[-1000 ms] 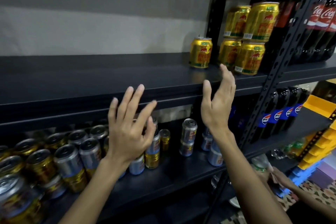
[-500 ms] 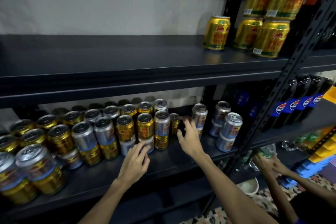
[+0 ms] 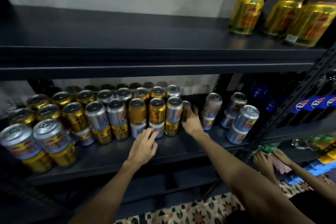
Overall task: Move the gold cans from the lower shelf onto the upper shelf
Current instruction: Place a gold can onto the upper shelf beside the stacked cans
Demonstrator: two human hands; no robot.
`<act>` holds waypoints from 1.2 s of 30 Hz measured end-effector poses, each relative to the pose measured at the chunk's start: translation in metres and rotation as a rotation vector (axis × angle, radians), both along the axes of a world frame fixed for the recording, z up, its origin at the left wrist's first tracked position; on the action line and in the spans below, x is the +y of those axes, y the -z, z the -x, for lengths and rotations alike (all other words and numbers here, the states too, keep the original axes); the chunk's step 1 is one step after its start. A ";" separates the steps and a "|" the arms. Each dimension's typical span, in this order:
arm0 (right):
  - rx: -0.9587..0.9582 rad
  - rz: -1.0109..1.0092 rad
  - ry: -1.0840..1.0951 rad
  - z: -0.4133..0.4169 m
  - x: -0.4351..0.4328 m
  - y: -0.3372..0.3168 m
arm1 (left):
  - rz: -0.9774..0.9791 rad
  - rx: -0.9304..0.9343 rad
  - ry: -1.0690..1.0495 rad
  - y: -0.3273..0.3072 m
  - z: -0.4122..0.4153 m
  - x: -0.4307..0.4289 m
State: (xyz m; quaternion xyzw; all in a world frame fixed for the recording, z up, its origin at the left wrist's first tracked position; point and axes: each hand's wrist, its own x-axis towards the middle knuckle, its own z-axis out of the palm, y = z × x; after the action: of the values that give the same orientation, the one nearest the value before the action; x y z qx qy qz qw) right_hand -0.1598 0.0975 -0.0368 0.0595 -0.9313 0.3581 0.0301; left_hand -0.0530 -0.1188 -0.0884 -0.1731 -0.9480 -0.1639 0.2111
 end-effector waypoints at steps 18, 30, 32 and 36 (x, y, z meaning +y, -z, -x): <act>0.106 0.086 0.084 -0.010 -0.001 0.015 | 0.012 0.031 0.009 0.003 0.002 -0.001; -0.014 0.096 0.029 -0.019 0.012 0.020 | -0.024 0.068 0.013 0.003 0.004 -0.001; -0.003 0.114 0.021 -0.025 0.014 0.023 | -0.031 0.055 0.013 0.003 0.002 -0.001; 0.088 0.140 0.025 -0.046 0.021 0.024 | -0.051 0.058 0.022 0.001 0.001 0.000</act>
State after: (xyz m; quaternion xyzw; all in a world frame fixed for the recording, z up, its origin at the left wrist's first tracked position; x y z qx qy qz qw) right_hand -0.1137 0.1180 -0.0608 0.0611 -0.9025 0.4187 0.0796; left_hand -0.0545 -0.1188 -0.0898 -0.1826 -0.9350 -0.1855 0.2409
